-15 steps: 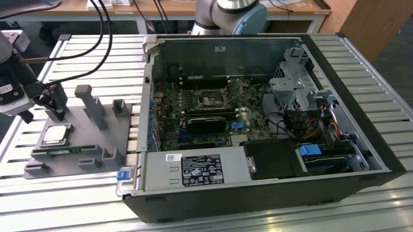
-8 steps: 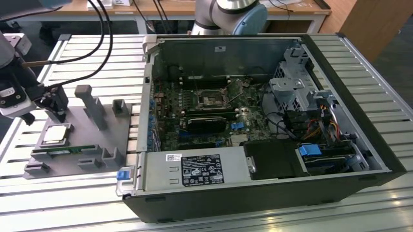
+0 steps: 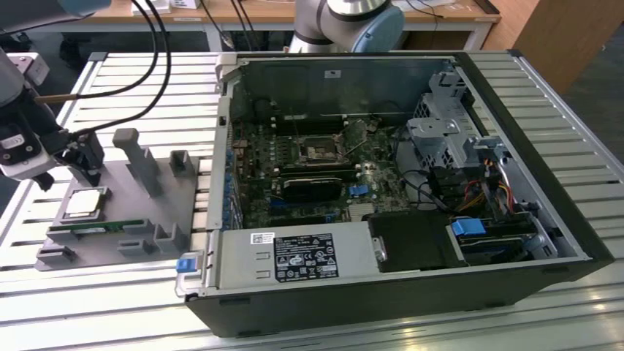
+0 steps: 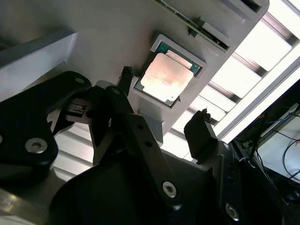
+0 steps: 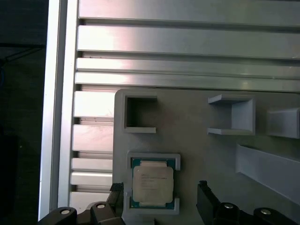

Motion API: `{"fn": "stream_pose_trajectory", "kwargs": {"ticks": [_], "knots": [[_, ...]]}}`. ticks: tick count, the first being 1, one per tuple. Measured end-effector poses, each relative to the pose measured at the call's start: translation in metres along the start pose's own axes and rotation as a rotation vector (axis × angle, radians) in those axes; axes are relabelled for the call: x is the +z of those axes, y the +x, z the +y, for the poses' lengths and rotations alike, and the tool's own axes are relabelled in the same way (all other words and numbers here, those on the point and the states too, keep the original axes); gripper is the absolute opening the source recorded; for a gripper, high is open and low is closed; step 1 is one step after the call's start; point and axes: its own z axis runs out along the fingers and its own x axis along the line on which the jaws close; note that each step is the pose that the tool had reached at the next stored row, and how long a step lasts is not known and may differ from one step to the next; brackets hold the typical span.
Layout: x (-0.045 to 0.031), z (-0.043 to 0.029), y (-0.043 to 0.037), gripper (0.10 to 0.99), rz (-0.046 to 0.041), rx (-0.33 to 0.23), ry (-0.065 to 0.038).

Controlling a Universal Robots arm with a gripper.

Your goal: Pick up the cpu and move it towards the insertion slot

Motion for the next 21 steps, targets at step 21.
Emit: {"fn": "stream_pose_trajectory", "kwargs": {"ticks": [21], "knots": [[0.0191,-0.0040,0.0030,0.722,-0.0001,0.000,-0.001]]}}
